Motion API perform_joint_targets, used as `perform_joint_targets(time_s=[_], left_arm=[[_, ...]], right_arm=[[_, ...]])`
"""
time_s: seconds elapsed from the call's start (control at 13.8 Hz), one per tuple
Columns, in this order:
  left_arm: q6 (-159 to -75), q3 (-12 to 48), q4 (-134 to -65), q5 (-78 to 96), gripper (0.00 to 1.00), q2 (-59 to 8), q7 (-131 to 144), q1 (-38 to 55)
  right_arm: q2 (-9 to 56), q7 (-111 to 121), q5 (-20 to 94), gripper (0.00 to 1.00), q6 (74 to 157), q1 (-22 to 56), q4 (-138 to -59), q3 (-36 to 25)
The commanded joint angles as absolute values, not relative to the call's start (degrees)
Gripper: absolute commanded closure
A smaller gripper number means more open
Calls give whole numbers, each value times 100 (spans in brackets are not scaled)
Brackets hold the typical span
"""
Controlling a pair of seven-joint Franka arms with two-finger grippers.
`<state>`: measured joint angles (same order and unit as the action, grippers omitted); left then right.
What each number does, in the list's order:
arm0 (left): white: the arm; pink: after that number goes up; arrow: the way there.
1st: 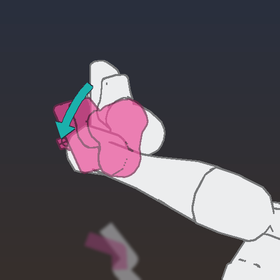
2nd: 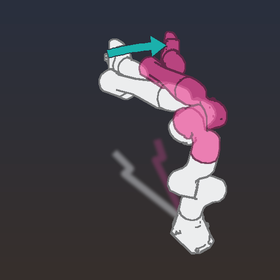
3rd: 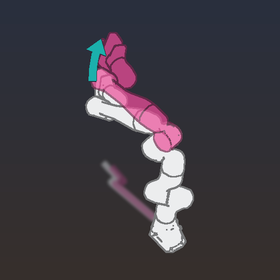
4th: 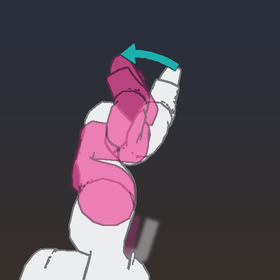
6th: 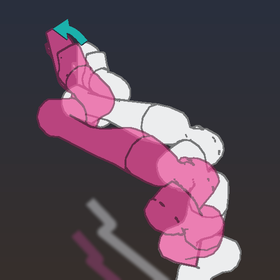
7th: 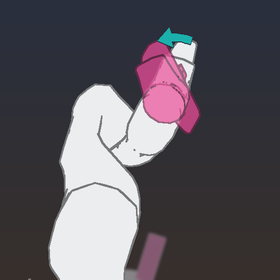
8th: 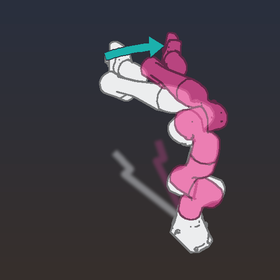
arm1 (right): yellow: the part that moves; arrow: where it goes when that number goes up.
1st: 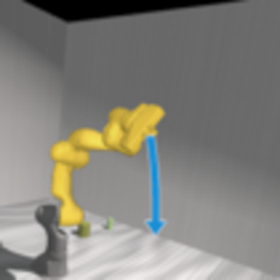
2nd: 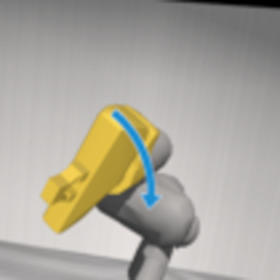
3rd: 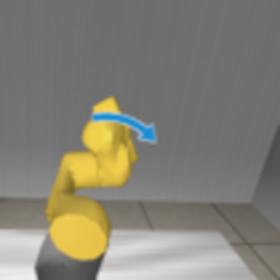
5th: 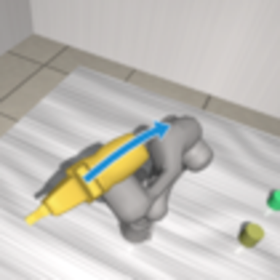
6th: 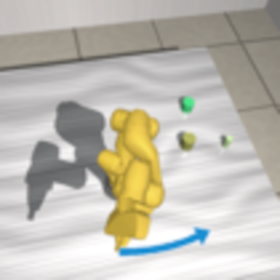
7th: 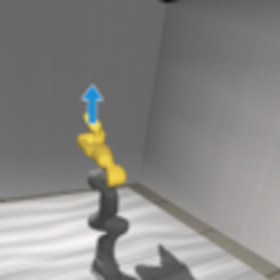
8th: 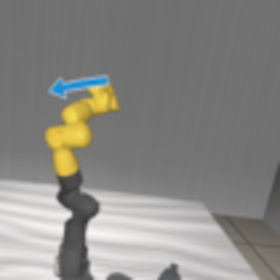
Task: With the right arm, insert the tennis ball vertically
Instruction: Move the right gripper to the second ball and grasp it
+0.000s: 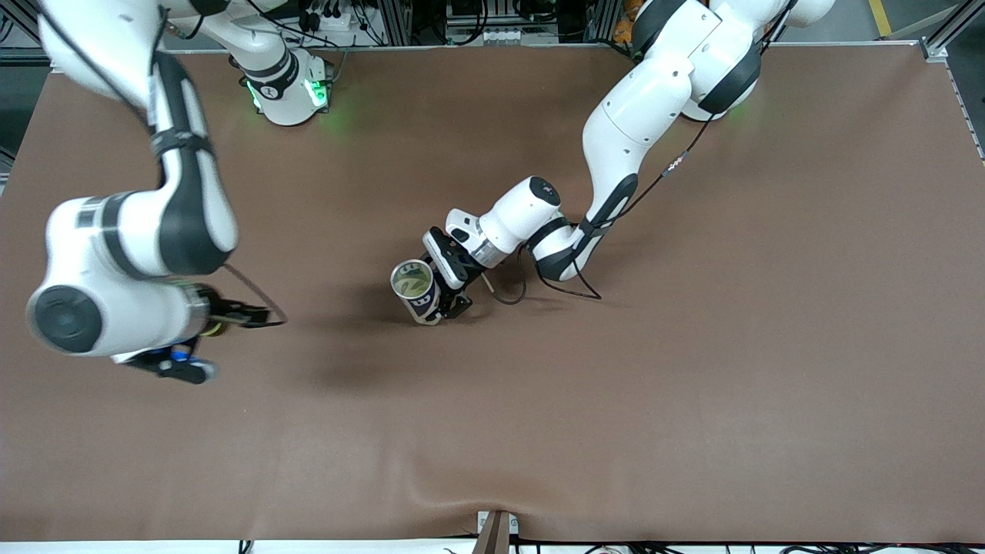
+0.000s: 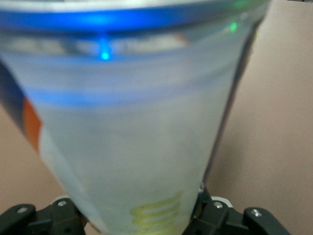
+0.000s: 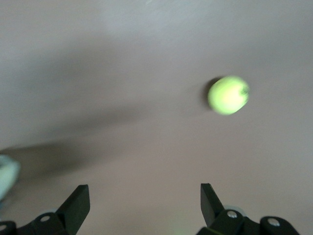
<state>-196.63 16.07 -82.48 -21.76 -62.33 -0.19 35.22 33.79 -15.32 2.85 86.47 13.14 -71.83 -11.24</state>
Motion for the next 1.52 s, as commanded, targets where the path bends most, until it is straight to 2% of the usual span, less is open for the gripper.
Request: perform_joint_targets(time_s=[0.0,0.36,0.72,1.45], left_arm=[[-19723,1573,-8209,-2092,19,-6293,18,3533],[-19723,1573,-8209,-2101,19,-6293,18,3533],[-19723,1573,-8209,-2101,19,-6302,18,3533],[-19723,1556,-8218,-2109,18,-6328,0,3542]], right_arm=[[3410,-724,18,0,8937,916,-7364,-1020],[3621,-19,-448,0,10096,616,-8014,-1020],[3639,271,-659,0,11722,423,-9209,-1020],[3744,519,-326,0,12155,193,-9703,-993]])
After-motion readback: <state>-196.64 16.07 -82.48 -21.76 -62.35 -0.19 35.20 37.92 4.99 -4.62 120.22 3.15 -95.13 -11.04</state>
